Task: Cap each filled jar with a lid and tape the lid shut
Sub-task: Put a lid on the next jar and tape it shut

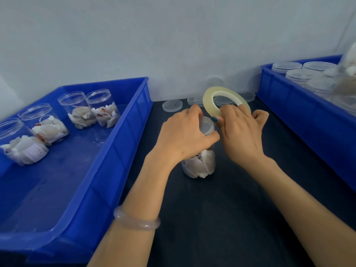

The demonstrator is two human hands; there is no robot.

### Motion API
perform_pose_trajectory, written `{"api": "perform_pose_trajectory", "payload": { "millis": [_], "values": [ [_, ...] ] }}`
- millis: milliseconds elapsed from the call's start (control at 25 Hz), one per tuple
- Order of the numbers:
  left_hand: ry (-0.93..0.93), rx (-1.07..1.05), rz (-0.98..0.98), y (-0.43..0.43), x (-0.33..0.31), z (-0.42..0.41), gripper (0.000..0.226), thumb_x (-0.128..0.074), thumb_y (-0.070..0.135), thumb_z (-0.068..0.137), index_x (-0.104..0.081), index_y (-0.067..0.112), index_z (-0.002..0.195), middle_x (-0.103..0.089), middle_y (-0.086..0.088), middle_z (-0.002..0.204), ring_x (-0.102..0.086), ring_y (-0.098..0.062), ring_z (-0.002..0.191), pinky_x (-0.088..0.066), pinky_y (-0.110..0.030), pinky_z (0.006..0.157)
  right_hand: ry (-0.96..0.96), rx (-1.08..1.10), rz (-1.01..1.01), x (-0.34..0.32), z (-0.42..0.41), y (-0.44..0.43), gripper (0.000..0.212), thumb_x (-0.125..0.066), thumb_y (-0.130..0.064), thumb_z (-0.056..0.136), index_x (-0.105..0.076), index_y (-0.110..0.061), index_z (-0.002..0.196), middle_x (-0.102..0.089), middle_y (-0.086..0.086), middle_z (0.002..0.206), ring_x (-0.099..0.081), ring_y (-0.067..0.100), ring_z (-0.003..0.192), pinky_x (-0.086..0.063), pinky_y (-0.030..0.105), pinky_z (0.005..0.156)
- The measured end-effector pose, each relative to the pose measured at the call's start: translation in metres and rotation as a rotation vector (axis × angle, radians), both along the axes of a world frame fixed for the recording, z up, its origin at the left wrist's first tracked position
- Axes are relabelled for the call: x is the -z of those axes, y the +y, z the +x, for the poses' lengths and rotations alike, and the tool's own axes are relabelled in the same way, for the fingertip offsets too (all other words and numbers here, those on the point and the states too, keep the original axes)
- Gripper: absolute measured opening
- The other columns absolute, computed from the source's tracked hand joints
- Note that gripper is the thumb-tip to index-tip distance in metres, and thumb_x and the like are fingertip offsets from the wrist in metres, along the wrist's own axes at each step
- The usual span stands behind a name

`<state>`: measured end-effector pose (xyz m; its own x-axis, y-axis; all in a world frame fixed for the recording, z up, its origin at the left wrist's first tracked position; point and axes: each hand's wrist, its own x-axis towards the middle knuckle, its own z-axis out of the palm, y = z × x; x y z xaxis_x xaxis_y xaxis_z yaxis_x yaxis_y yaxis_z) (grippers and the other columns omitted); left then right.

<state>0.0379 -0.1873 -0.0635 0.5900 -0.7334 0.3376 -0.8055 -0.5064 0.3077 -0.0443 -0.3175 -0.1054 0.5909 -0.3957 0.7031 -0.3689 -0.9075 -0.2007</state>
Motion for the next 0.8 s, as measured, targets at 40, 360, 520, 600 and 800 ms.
{"api": "perform_pose_trajectory", "payload": {
  "millis": [40, 360, 520, 600, 800],
  "values": [
    [0.011, 0.008, -0.006, 0.001, -0.001, 0.002, 0.049, -0.060, 0.058, 0.078, -0.050, 0.024, 0.112, -0.053, 0.011, 0.102, -0.052, -0.015, 0.088, -0.037, -0.031, 0.070, -0.006, 0.014, 0.002, 0.000, 0.003, 0.000, 0.028, -0.032, -0.024, 0.102, -0.048, -0.014, 0.081, -0.048, -0.003, 0.074, -0.037, 0.019, 0.075, -0.009, 0.033, 0.072],
    [0.021, 0.014, -0.002, 0.003, 0.000, 0.014, 0.051, -0.054, 0.060, 0.076, -0.048, 0.026, 0.113, -0.047, 0.014, 0.098, -0.053, -0.017, 0.090, -0.040, -0.035, 0.071, 0.044, 0.149, -0.005, -0.001, 0.029, -0.005, 0.027, -0.034, -0.025, 0.104, -0.050, -0.015, 0.084, -0.058, 0.000, 0.076, -0.045, 0.023, 0.076, -0.008, 0.033, 0.070],
    [0.024, 0.008, -0.001, 0.002, -0.001, 0.019, 0.048, -0.057, 0.058, 0.078, -0.048, 0.026, 0.112, -0.045, 0.016, 0.096, -0.054, -0.016, 0.089, -0.039, -0.033, 0.071, 0.093, 0.188, 0.023, 0.001, 0.042, -0.007, 0.025, -0.034, -0.025, 0.103, -0.054, -0.015, 0.093, -0.064, 0.003, 0.085, -0.051, 0.025, 0.084, -0.009, 0.035, 0.071],
    [0.027, 0.003, 0.009, 0.001, -0.001, 0.019, 0.047, -0.057, 0.058, 0.080, -0.048, 0.026, 0.112, -0.045, 0.016, 0.096, -0.054, -0.016, 0.089, -0.039, -0.033, 0.071, 0.116, 0.211, 0.032, 0.000, 0.047, -0.011, 0.022, -0.035, -0.023, 0.103, -0.054, -0.014, 0.094, -0.064, 0.004, 0.086, -0.051, 0.025, 0.083, -0.008, 0.035, 0.071],
    [0.053, -0.019, 0.031, 0.002, -0.008, 0.014, 0.049, -0.059, 0.057, 0.080, -0.048, 0.025, 0.114, -0.047, 0.015, 0.101, -0.053, -0.017, 0.093, -0.041, -0.035, 0.074, 0.106, 0.203, 0.030, 0.004, 0.060, -0.013, 0.017, -0.042, -0.019, 0.099, -0.057, -0.015, 0.092, -0.065, 0.007, 0.084, -0.042, 0.024, 0.074, -0.010, 0.037, 0.071]
  ]
}}
